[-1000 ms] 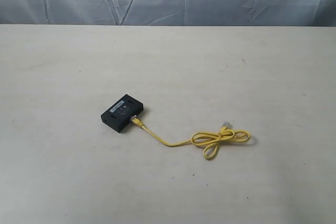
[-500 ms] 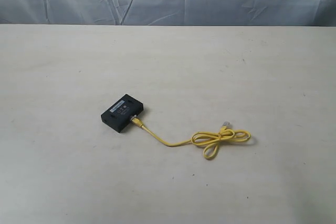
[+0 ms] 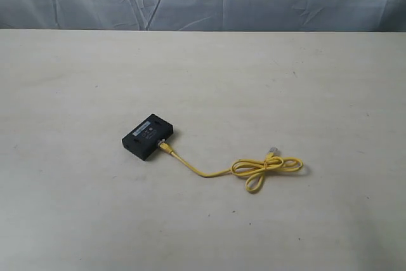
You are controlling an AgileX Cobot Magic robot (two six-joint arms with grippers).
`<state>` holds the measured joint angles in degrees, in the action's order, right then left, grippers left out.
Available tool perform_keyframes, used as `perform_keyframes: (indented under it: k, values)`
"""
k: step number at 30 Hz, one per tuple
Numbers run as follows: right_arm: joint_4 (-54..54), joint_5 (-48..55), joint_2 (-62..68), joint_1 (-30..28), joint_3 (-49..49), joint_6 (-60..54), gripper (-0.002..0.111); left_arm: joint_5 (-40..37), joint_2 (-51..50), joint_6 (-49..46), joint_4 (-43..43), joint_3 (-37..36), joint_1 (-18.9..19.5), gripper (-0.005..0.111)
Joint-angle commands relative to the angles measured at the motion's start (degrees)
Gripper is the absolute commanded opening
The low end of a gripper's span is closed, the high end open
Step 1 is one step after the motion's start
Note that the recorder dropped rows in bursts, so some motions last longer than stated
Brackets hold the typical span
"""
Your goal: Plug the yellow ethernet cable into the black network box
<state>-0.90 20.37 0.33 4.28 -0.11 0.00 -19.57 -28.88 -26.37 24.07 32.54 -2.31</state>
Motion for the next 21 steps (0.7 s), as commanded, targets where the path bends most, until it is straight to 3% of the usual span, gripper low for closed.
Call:
perform_keyframes:
  k: [1,8,11,18,21]
  values:
    - [0.2,-0.8,-0.3,-0.3,0.1,-0.5,0.0,0.1,0.3,0.4,0.3,-0.3,0.1,0.0]
    - [0.5,-0.9,-0.3,-0.3,0.1,-0.3,0.0,0.1,0.3,0.0,-0.5,-0.3,0.1,0.0]
    - [0.6,-0.8,-0.3,-0.3,0.1,-0.3,0.0,-5.3,3.2,-0.7,-9.1,-2.3,0.1,0.0]
    - [1.2,-0.8,-0.3,-0.3,0.1,-0.3,0.0,6.2,19.8,-0.7,-11.5,-25.1,-0.1,0.0]
    - [1.2,-0.8,-0.3,-0.3,0.1,-0.3,0.0,7.6,28.2,-0.7,-11.6,-31.5,-0.3,0.0]
